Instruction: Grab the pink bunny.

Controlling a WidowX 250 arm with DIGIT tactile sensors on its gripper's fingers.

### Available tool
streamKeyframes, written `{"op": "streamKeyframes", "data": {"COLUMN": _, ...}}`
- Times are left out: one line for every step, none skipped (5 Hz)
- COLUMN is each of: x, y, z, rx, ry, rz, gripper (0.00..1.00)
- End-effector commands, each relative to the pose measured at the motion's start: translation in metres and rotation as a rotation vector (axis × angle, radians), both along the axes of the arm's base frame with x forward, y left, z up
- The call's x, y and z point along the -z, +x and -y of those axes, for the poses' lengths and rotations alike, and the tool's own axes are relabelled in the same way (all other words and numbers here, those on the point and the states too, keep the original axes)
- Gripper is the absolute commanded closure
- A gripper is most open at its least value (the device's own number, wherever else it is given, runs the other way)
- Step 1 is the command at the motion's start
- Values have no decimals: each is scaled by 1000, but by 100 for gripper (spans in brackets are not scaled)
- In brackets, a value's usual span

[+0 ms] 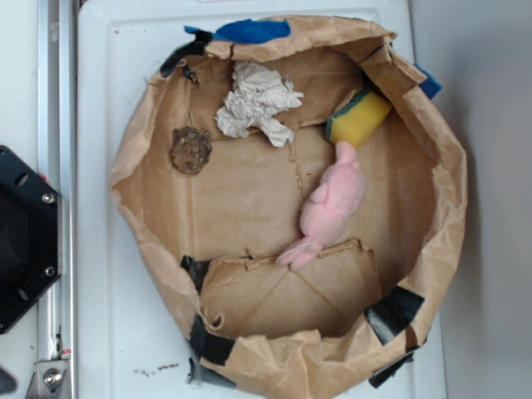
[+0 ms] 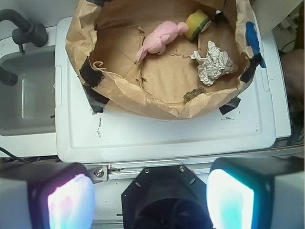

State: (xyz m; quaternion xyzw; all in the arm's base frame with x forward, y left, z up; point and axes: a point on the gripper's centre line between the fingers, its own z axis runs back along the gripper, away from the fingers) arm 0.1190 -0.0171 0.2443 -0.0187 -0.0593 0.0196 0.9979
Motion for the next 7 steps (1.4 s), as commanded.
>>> {"op": "streamKeyframes", "data": {"x": 0, "y": 0, "z": 0, "rx": 0, "ry": 0, "rz": 0, "gripper": 0}}
{"op": "streamKeyframes", "data": {"x": 5, "y": 37, "z": -5, "rx": -49, "ry": 9, "rz": 3, "gripper": 0}}
{"op": "streamKeyframes", "data": {"x": 27, "y": 76, "z": -17, "rx": -80, "ry": -16, "rz": -31, "gripper": 0}}
{"op": "streamKeyframes", "data": {"x": 40, "y": 98, "z": -21, "rx": -190, "ry": -7, "rz": -17, "gripper": 0}}
{"op": "streamKeyframes", "data": {"x": 50, "y": 113, "z": -23, "rx": -370, "ry": -48, "rz": -5, "gripper": 0}}
{"op": "streamKeyframes", "data": {"x": 57, "y": 112, "z": -18, "rx": -603, "ry": -49, "rz": 62, "gripper": 0}}
{"op": "streamKeyframes", "data": {"x": 57, "y": 112, "z": -18, "rx": -603, "ry": -49, "rz": 62, "gripper": 0}}
